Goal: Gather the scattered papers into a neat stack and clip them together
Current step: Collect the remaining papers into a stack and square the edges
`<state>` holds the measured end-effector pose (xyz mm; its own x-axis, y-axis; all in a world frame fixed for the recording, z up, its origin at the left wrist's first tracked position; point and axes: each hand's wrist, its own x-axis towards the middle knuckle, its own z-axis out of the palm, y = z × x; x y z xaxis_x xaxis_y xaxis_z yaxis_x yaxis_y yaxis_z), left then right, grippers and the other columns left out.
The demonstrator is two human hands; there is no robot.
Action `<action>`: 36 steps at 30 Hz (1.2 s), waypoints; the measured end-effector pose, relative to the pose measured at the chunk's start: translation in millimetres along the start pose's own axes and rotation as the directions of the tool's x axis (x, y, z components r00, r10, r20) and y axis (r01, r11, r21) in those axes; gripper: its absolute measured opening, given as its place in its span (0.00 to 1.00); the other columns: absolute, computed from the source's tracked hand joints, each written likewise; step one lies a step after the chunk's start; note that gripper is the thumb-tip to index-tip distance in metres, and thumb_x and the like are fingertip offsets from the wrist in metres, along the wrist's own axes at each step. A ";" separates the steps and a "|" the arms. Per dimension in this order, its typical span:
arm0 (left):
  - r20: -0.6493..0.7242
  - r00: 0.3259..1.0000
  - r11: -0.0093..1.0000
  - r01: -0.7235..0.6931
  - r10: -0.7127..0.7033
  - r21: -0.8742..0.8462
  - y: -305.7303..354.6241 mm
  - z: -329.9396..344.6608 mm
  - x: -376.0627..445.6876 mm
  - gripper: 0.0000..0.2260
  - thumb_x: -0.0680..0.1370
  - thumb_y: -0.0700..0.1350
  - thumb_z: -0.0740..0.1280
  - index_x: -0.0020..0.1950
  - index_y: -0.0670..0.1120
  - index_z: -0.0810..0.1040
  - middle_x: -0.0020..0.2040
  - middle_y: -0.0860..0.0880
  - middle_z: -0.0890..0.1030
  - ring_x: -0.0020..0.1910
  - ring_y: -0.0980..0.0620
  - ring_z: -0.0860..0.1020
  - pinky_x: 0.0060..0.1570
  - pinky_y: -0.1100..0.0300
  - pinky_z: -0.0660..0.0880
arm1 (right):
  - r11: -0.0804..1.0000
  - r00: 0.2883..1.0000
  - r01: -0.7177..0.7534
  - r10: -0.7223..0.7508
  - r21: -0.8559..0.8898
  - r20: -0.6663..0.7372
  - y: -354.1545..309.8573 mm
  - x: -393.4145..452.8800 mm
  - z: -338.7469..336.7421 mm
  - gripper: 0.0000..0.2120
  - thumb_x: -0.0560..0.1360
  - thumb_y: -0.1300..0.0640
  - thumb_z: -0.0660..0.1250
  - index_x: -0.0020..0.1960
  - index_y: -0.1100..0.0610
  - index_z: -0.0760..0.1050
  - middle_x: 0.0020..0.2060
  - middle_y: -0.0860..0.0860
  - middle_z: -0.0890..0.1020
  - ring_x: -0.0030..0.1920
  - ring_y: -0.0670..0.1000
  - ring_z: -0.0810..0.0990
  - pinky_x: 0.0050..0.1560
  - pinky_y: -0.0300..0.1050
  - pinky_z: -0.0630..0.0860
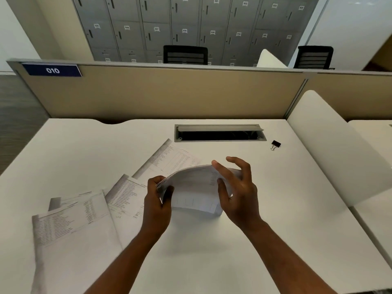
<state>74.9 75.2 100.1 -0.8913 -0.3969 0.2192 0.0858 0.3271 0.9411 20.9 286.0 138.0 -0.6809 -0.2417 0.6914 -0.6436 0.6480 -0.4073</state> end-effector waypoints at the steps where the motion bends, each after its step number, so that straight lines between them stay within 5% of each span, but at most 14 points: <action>1: 0.002 1.000 1.000 0.009 -0.009 0.008 -2.2 0.5 0.7 0.12 0.79 0.39 0.65 0.62 0.44 0.69 0.54 0.55 0.77 0.52 0.69 0.75 0.48 0.77 0.71 | 1.000 1.000 -0.005 0.005 -0.004 0.000 -0.1 2.0 -0.4 0.24 0.76 0.64 0.72 0.70 0.51 0.77 0.67 0.57 0.73 0.52 0.49 0.78 0.43 0.41 0.84; 6: 0.001 0.999 0.998 0.041 -0.041 0.037 -6.5 2.6 5.1 0.13 0.80 0.39 0.64 0.63 0.47 0.68 0.55 0.57 0.77 0.54 0.72 0.74 0.50 0.77 0.71 | 0.999 1.000 0.002 -0.002 -0.040 0.014 0.7 8.2 -4.0 0.21 0.76 0.60 0.70 0.68 0.50 0.78 0.65 0.55 0.74 0.48 0.50 0.79 0.40 0.44 0.84; 9: -0.009 0.999 0.994 0.048 -0.047 0.097 -5.3 5.1 7.8 0.11 0.81 0.39 0.62 0.61 0.51 0.68 0.51 0.63 0.75 0.51 0.70 0.75 0.49 0.74 0.70 | 0.993 1.000 -0.014 0.016 -0.115 0.015 -1.1 15.5 -6.3 0.24 0.74 0.56 0.73 0.70 0.51 0.77 0.67 0.54 0.75 0.64 0.53 0.77 0.57 0.58 0.80; 11: -0.012 1.000 0.983 -0.016 0.019 0.183 -4.2 4.6 10.9 0.08 0.81 0.39 0.62 0.59 0.47 0.71 0.48 0.59 0.76 0.48 0.62 0.77 0.48 0.69 0.72 | 0.966 0.994 0.059 -0.035 -0.251 0.099 -7.9 29.2 -10.1 0.29 0.73 0.53 0.73 0.73 0.49 0.73 0.71 0.51 0.75 0.75 0.55 0.68 0.71 0.69 0.64; 14: 0.078 0.983 0.931 -0.184 0.168 0.314 3.8 3.3 15.3 0.11 0.78 0.35 0.65 0.57 0.46 0.72 0.47 0.55 0.77 0.43 0.58 0.77 0.43 0.65 0.75 | 0.942 0.939 0.205 -0.112 -0.267 0.326 -17.6 51.2 -11.6 0.27 0.73 0.54 0.74 0.71 0.48 0.75 0.65 0.47 0.81 0.73 0.52 0.73 0.76 0.67 0.59; 16: 0.115 0.958 0.894 -0.285 0.261 0.345 14.1 4.7 17.2 0.17 0.74 0.32 0.68 0.55 0.51 0.71 0.47 0.53 0.79 0.44 0.55 0.78 0.44 0.62 0.76 | 0.977 0.901 0.161 -0.088 -0.140 0.426 -13.8 57.2 -11.8 0.19 0.73 0.57 0.74 0.63 0.48 0.81 0.54 0.47 0.87 0.56 0.52 0.85 0.67 0.53 0.75; 18: 0.065 0.920 0.848 -0.381 0.386 0.368 23.3 6.9 15.4 0.17 0.74 0.32 0.67 0.56 0.51 0.72 0.51 0.51 0.80 0.51 0.50 0.79 0.57 0.54 0.75 | 0.996 0.893 0.060 -0.026 -0.063 0.450 -0.9 57.4 -11.9 0.10 0.74 0.58 0.74 0.54 0.49 0.85 0.46 0.47 0.88 0.44 0.52 0.86 0.47 0.40 0.77; 20: -0.100 0.896 0.828 -0.352 0.433 0.436 22.0 2.9 10.7 0.15 0.76 0.36 0.67 0.62 0.46 0.73 0.58 0.49 0.79 0.63 0.45 0.76 0.74 0.47 0.58 | 0.997 0.918 -0.075 0.082 -0.035 0.389 14.5 50.7 -13.4 0.05 0.73 0.57 0.73 0.47 0.49 0.84 0.39 0.44 0.87 0.38 0.49 0.84 0.38 0.39 0.74; 22: -0.306 0.891 0.863 -0.160 0.334 0.479 8.1 -11.0 8.4 0.28 0.73 0.45 0.72 0.70 0.42 0.67 0.68 0.46 0.73 0.72 0.44 0.68 0.76 0.48 0.44 | 0.951 0.910 -0.306 0.278 0.044 0.308 30.5 38.9 -16.1 0.08 0.72 0.57 0.74 0.38 0.46 0.79 0.32 0.40 0.82 0.32 0.44 0.79 0.34 0.40 0.71; 24: -0.415 0.900 0.942 0.012 0.136 0.335 -9.7 -26.2 5.0 0.39 0.70 0.51 0.75 0.75 0.42 0.61 0.73 0.45 0.67 0.75 0.46 0.63 0.77 0.48 0.48 | 0.807 0.820 -0.548 0.466 0.220 0.332 42.6 23.1 -19.8 0.15 0.72 0.61 0.77 0.37 0.44 0.77 0.32 0.38 0.81 0.35 0.42 0.80 0.36 0.38 0.75; 27: -0.161 0.967 0.977 0.180 -0.196 -0.111 -19.4 -36.1 8.4 0.32 0.72 0.52 0.72 0.72 0.46 0.67 0.70 0.49 0.72 0.71 0.52 0.70 0.72 0.50 0.66 | 0.524 0.692 -0.721 0.585 0.453 0.424 47.8 -1.1 -21.0 0.09 0.72 0.63 0.77 0.46 0.51 0.82 0.42 0.48 0.87 0.46 0.52 0.86 0.44 0.48 0.83; 30: -0.024 0.982 0.969 0.183 -0.189 -0.166 -15.7 -37.8 10.7 0.12 0.79 0.44 0.68 0.62 0.50 0.75 0.56 0.53 0.82 0.58 0.53 0.79 0.56 0.56 0.76 | 0.429 0.659 -0.726 0.657 0.538 0.366 44.9 -25.2 -10.2 0.06 0.72 0.66 0.76 0.45 0.58 0.81 0.38 0.48 0.86 0.40 0.47 0.85 0.39 0.41 0.80; 34: -0.132 0.985 0.986 0.092 -0.110 -0.137 -10.7 -33.8 -3.0 0.13 0.80 0.38 0.64 0.54 0.57 0.75 0.51 0.55 0.82 0.51 0.61 0.79 0.49 0.70 0.74 | 0.451 0.655 -0.695 0.719 0.560 0.234 43.1 -44.1 4.7 0.08 0.72 0.65 0.77 0.46 0.55 0.81 0.39 0.47 0.87 0.41 0.46 0.84 0.43 0.37 0.80; 36: -0.169 0.982 0.996 0.083 -0.089 -0.045 -21.2 -31.6 -17.4 0.10 0.81 0.40 0.64 0.52 0.56 0.74 0.48 0.53 0.81 0.48 0.57 0.80 0.46 0.66 0.75 | 0.483 0.661 -0.702 0.716 0.524 0.225 42.8 -55.0 13.7 0.09 0.72 0.64 0.77 0.48 0.54 0.82 0.41 0.46 0.87 0.44 0.45 0.85 0.45 0.36 0.80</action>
<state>102.6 48.1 84.5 -0.8072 -0.5639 0.1747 0.0317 0.2540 0.9667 25.9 317.2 74.4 -0.9894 0.1416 0.0308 -0.0161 0.1040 -0.9945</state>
